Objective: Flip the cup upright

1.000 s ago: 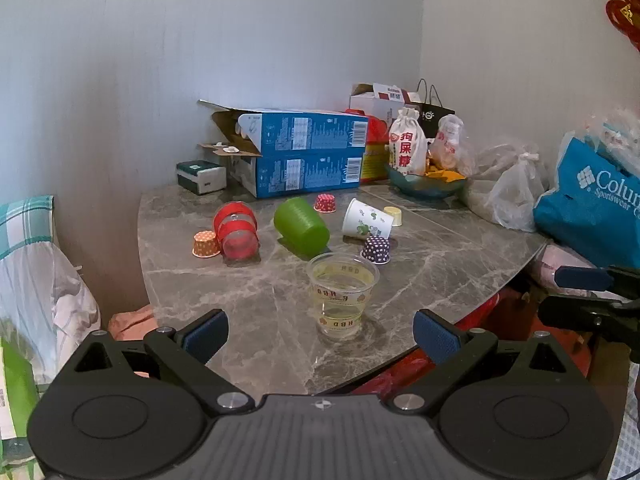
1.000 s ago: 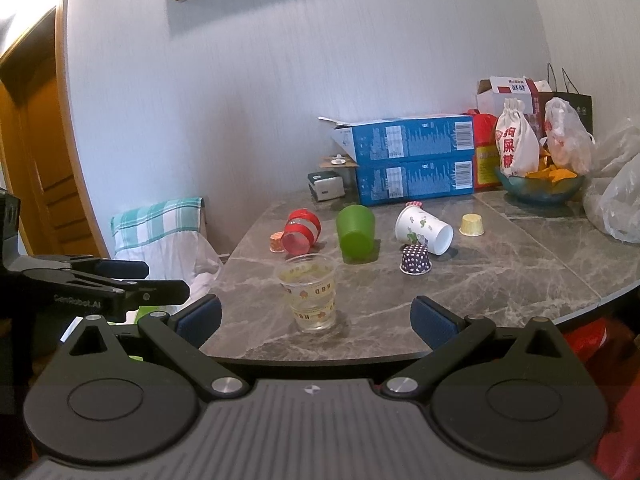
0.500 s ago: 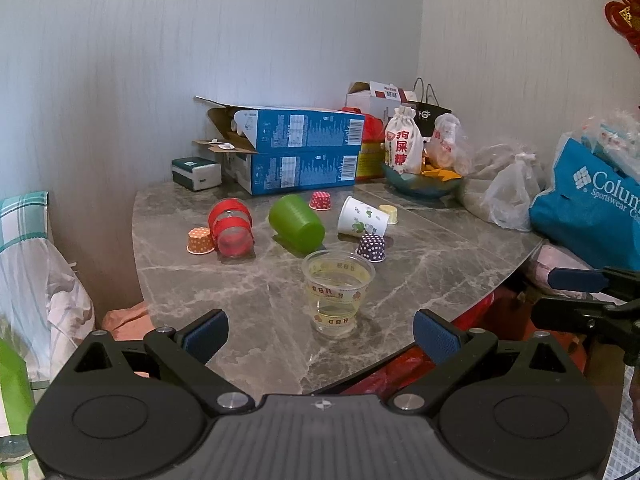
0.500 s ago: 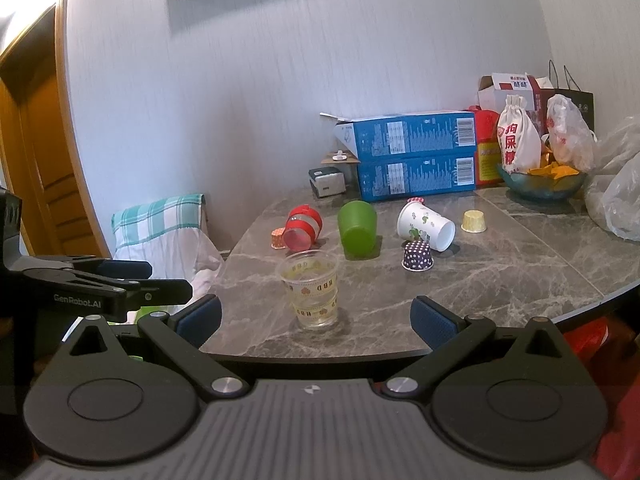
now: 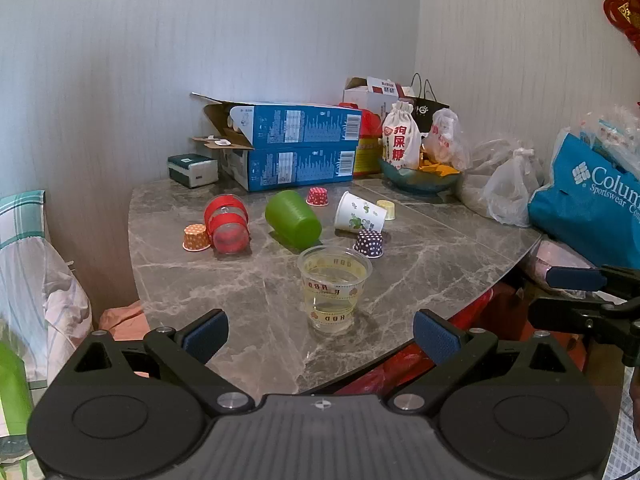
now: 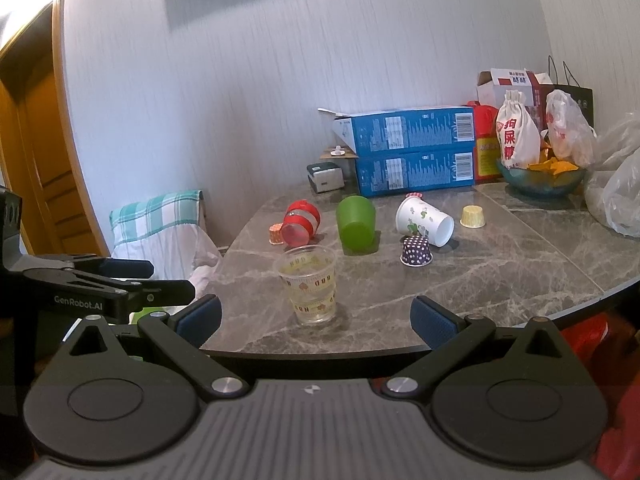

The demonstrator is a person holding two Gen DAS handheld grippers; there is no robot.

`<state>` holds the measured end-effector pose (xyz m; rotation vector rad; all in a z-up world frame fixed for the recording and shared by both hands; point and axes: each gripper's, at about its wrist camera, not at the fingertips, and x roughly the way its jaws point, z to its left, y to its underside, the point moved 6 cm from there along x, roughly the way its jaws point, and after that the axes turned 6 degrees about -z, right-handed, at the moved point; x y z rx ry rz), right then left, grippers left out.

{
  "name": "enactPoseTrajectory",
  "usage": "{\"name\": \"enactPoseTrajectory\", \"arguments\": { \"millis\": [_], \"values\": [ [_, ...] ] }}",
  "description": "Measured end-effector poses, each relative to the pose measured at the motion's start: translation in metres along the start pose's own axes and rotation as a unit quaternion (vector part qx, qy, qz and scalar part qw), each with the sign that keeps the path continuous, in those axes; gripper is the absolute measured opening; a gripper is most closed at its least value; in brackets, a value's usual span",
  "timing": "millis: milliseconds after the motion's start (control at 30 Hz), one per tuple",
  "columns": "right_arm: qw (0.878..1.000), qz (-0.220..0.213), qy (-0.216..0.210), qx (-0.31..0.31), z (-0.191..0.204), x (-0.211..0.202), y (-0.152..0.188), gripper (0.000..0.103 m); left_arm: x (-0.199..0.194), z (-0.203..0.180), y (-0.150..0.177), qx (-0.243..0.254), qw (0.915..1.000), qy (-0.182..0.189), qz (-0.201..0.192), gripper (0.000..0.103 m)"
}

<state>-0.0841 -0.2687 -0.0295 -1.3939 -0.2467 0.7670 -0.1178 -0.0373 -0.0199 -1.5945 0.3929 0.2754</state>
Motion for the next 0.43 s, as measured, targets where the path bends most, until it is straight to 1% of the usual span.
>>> {"name": "enactPoseTrajectory", "arguments": {
  "millis": [433],
  "values": [
    [1.000,0.013,0.002,0.007,-0.001,0.011,0.003,0.102,0.011,0.003,0.003,-0.009,0.9999,0.008,0.003,0.100]
  ]
}}
